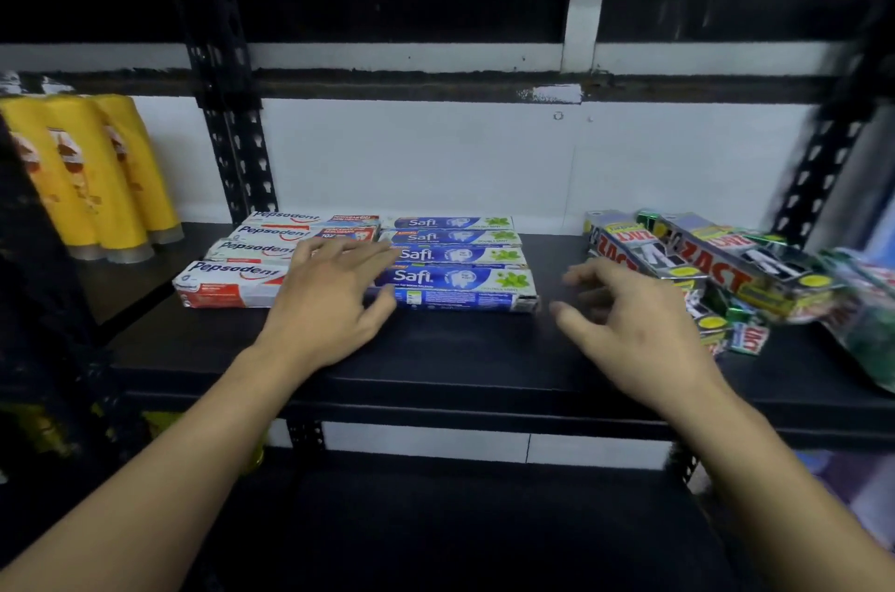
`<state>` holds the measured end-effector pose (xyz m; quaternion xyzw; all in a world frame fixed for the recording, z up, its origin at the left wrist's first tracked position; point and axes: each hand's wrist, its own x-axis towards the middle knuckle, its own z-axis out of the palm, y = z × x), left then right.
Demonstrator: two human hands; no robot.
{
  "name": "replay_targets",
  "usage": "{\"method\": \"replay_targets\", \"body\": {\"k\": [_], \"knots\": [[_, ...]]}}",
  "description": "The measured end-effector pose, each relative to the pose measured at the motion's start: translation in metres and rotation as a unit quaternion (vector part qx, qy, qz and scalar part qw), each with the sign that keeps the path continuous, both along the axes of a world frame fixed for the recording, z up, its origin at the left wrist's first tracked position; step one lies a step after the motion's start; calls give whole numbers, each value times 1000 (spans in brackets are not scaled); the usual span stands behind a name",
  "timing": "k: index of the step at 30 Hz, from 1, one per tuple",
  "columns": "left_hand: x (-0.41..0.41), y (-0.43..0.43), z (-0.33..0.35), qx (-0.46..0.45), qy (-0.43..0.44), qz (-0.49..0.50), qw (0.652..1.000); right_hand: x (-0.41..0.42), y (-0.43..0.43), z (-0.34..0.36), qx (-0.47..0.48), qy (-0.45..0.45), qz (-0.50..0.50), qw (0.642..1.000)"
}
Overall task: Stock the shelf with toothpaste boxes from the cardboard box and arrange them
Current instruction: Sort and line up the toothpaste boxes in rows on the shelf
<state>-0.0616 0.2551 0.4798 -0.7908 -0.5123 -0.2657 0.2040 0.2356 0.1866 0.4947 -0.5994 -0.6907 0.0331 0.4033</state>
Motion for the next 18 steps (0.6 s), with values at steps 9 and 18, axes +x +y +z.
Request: {"method": "replay_targets", "body": {"k": [9, 18], "knots": [[190, -15, 10, -121, -116, -214, 962, 95, -36, 13, 115, -56, -95, 987], [287, -16, 12, -246, -334, -193, 889, 127, -42, -11, 57, -136, -133, 980]]}}
